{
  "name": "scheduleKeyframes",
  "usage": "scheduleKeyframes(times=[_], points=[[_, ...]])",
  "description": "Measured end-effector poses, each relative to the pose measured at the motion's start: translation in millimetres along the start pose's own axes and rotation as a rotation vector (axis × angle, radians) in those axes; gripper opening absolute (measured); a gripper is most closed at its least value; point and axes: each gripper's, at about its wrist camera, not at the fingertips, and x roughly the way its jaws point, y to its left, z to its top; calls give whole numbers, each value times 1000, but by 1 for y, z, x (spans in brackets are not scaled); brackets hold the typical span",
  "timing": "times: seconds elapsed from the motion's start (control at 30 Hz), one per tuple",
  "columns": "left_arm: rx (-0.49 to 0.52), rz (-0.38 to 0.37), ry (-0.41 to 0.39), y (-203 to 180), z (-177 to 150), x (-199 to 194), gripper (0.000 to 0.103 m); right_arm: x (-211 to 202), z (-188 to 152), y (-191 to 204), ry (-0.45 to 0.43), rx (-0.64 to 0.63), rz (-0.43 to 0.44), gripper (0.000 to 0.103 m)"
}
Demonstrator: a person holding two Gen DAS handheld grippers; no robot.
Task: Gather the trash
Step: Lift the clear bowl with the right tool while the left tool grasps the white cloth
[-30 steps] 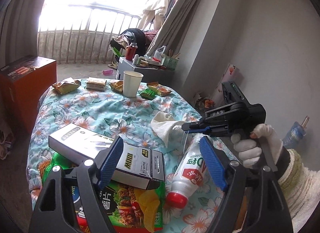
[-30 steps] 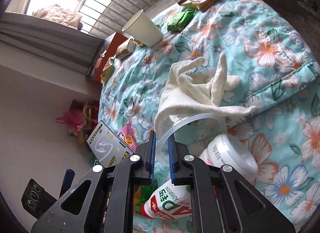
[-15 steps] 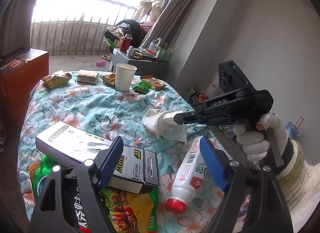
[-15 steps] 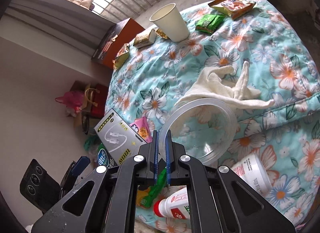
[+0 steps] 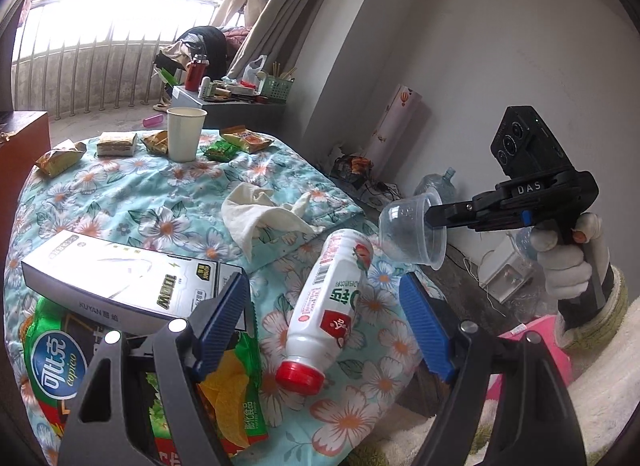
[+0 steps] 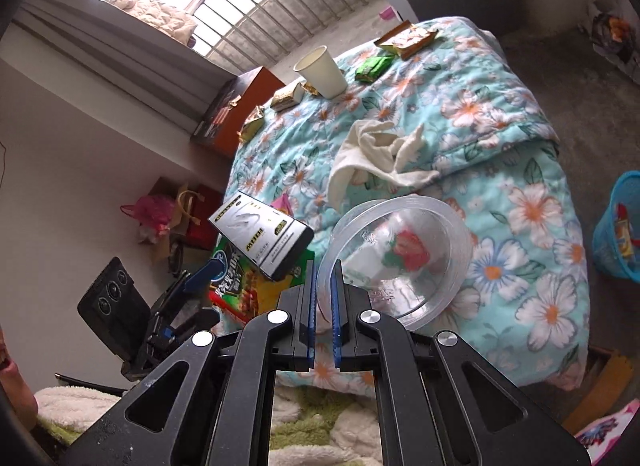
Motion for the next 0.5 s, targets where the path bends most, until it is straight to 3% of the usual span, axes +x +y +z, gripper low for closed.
scheduleKeyframes(times=[0.17,0.27,0.4,0.5], points=[[-1,18,67,-9,-16,14,76,22,-22,-24,87,26,-94,8],[15,50,70,-17,-21,19,76,44,-22,-32,128,38,-106,10],[0,69,72,-23,-24,23,76,62,-15,-35,148,42,-94,31],[-27,77,75,-24,-25,25,76,57,-12,-29,115,7,-101,46]])
